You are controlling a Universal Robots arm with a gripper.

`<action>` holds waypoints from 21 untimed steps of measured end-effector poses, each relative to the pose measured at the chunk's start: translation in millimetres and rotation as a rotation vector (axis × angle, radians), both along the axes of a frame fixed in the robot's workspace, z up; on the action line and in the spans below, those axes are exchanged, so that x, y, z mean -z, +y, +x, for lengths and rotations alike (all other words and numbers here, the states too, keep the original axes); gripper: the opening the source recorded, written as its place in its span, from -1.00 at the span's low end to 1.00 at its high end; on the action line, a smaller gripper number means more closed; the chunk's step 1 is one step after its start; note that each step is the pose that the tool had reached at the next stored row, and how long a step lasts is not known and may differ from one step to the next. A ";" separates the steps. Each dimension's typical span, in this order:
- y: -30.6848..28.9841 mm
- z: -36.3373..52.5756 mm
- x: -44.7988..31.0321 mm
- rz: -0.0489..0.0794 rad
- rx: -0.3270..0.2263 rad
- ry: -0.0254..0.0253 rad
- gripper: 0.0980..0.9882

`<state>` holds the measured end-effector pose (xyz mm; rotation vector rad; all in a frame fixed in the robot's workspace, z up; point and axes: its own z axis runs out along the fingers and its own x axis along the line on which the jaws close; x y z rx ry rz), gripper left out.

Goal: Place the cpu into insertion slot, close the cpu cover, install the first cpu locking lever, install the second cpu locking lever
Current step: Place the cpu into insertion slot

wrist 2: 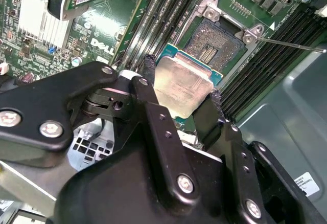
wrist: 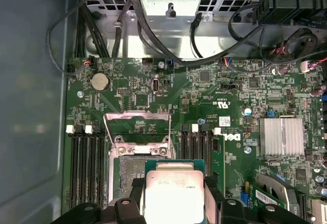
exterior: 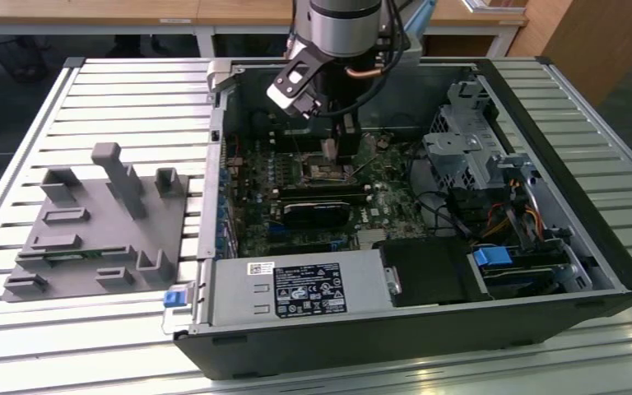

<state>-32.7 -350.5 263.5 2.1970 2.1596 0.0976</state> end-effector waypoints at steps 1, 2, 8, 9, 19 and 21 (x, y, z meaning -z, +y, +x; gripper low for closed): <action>0.0 0.0 0.5 0.000 0.000 0.0004 0.00; 0.0 0.0 0.9 0.000 0.000 0.0006 0.00; 0.0 0.0 3.8 0.000 0.000 0.0012 0.00; 0.0 0.0 3.9 0.000 0.000 0.0013 0.00; 0.0 0.0 6.8 0.000 0.000 0.0011 0.00; 0.2 0.1 7.8 0.000 0.000 0.0012 0.00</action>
